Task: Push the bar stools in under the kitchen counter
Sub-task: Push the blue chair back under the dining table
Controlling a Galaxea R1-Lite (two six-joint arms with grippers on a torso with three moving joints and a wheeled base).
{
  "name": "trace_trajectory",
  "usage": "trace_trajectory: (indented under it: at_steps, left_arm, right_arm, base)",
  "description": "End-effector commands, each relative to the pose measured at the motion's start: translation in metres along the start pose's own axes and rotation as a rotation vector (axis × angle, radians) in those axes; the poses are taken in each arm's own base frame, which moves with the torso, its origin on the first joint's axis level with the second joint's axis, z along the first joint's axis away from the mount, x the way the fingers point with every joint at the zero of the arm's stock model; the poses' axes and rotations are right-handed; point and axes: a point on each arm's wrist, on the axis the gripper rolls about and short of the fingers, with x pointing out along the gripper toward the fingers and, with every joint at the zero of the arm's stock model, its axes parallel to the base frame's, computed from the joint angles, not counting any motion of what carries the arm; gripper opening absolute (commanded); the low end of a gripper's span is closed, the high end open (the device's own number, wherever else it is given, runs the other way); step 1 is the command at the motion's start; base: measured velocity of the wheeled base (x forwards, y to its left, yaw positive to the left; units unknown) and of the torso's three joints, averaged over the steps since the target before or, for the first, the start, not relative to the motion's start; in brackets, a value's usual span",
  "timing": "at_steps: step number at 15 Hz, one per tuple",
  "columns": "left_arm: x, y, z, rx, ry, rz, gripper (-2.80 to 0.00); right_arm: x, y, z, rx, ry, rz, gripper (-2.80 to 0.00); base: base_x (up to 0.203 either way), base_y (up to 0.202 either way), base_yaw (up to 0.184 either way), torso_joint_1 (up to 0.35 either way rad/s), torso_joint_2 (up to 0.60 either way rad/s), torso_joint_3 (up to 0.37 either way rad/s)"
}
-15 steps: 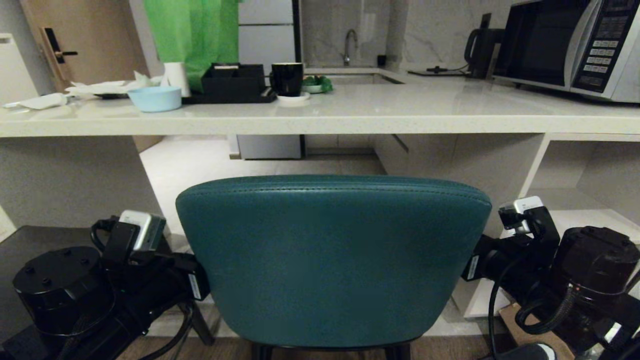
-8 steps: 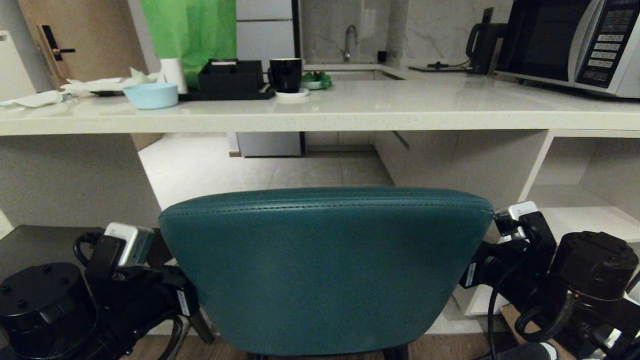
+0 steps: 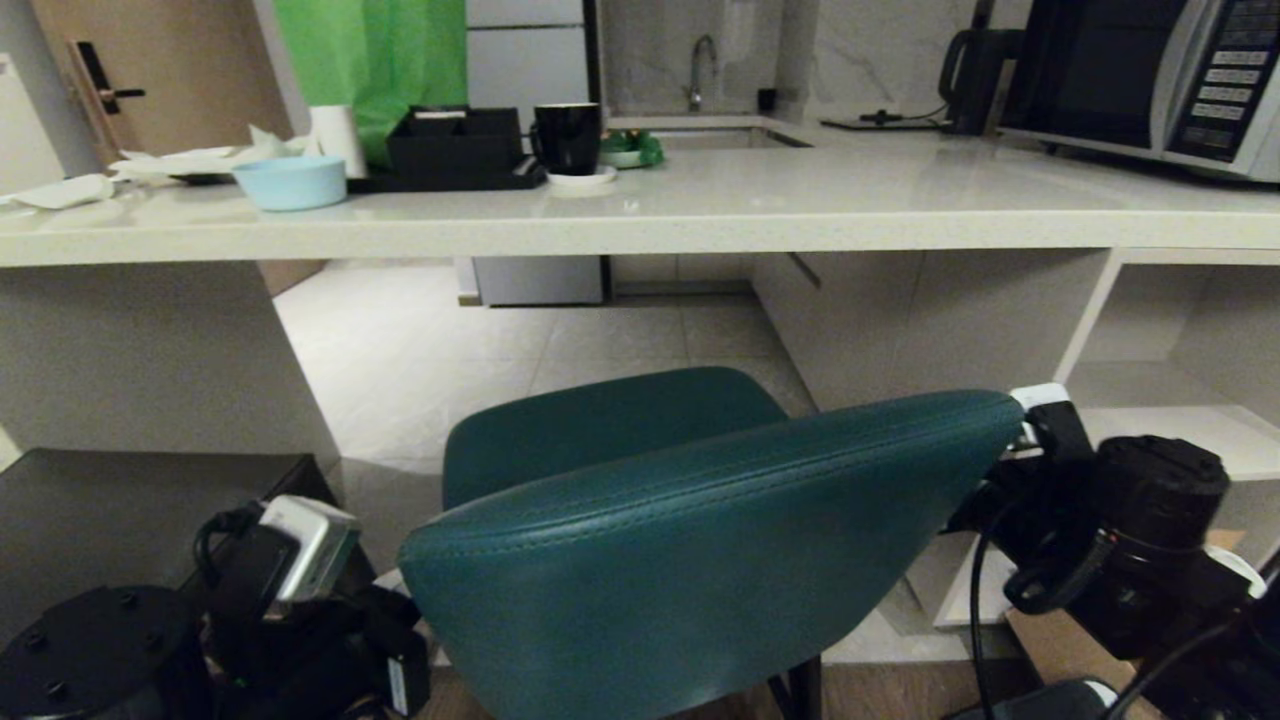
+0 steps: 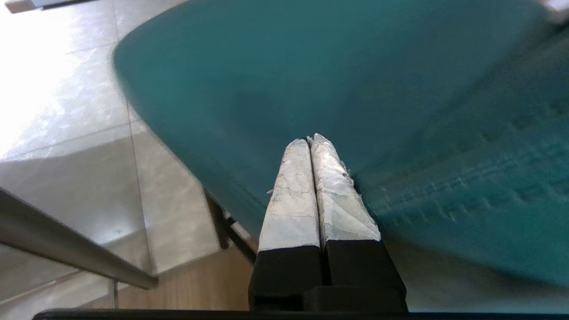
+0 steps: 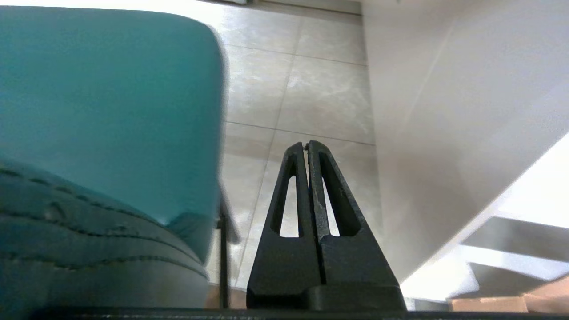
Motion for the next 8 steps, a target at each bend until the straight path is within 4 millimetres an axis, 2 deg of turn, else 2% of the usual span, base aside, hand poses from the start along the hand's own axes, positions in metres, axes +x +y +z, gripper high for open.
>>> trace_trajectory:
  at_steps: [1, 3, 5, 8]
  left_arm:
    - [0.013, 0.007, 0.002, -0.011, -0.010, 0.058, -2.80]
    - [0.026, 0.017, 0.012, -0.027, -0.048, 0.108, -2.80]
    - [0.033, 0.025, 0.013, -0.027, -0.047, 0.149, -2.80]
    - [0.040, 0.034, 0.014, -0.033, -0.047, 0.189, -2.80]
  right_arm:
    - [-0.019, 0.044, -0.003, -0.017, 0.005, 0.180, -2.80]
    - [-0.031, 0.041, -0.011, -0.022, 0.024, 0.185, -2.80]
    - [-0.039, 0.040, -0.018, -0.030, 0.060, 0.199, -2.80]
    - [-0.045, 0.050, -0.019, -0.039, 0.065, 0.246, -2.80]
  base:
    - [0.000, 0.000, 0.000, 0.000, 0.00, 0.000]
    - [0.000, 0.000, 0.000, 0.000, 0.00, 0.000]
    - [0.000, 0.000, 0.000, 0.000, 0.00, 0.000]
    - [0.000, 0.000, 0.000, 0.000, 0.00, 0.000]
